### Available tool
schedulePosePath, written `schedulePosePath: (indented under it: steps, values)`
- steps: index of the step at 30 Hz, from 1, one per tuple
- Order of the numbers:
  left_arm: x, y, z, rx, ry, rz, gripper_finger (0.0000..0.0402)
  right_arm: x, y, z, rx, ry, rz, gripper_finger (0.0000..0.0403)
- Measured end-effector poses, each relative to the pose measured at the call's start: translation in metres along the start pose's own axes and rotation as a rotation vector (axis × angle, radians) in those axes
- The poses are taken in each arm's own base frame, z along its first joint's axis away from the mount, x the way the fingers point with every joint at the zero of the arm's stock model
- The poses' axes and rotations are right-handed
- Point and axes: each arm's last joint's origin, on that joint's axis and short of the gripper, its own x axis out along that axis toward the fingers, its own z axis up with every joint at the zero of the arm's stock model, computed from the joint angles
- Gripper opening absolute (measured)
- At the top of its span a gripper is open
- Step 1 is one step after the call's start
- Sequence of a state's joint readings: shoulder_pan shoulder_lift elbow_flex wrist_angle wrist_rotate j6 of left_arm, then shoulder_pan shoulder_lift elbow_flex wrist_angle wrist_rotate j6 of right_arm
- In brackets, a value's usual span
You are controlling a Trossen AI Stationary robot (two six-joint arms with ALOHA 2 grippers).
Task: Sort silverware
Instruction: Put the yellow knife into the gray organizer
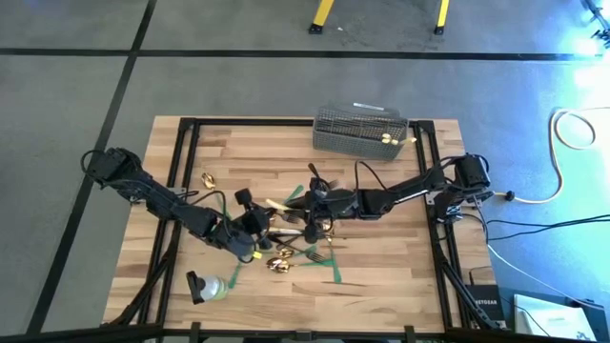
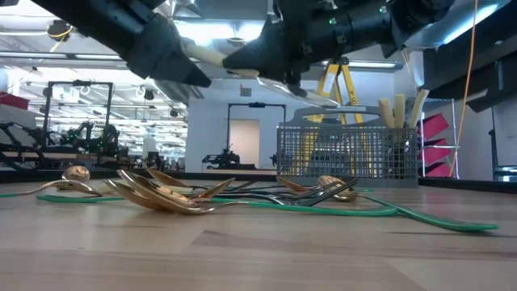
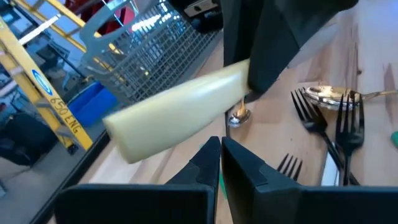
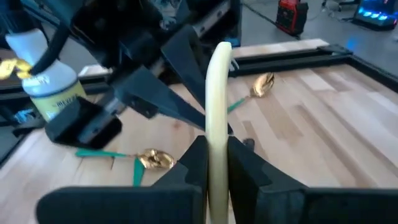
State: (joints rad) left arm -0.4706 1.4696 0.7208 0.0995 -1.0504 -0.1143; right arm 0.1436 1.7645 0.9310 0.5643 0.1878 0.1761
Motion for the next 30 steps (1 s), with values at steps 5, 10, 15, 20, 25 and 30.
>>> schedulePosePath:
  steps: [5, 10, 15, 20, 25, 30]
  values:
    - [0.000, 0.000, 0.000, 0.010, -0.002, 0.009, 0.0000, 0.000, 0.000, 0.001, 0.021, -0.014, -0.002, 0.0017]
    - [0.004, 0.003, 0.004, -0.004, -0.019, 0.026, 0.0000, 0.001, 0.000, -0.001, 0.032, -0.007, -0.002, 0.0017]
    - [0.005, 0.003, 0.010, -0.004, -0.052, 0.030, 0.0000, 0.003, 0.001, -0.002, 0.044, -0.011, 0.011, 0.0017]
    - [0.006, 0.004, 0.013, 0.004, -0.067, 0.031, 0.0000, 0.006, 0.000, -0.007, 0.053, 0.005, 0.018, 0.0017]
    - [0.007, 0.004, 0.012, -0.004, -0.065, 0.028, 0.0000, 0.007, 0.000, -0.009, 0.054, 0.009, 0.019, 0.0017]
    - [0.007, 0.004, 0.013, -0.026, -0.068, 0.028, 0.0000, 0.007, 0.001, -0.008, 0.056, -0.002, 0.023, 0.0017]
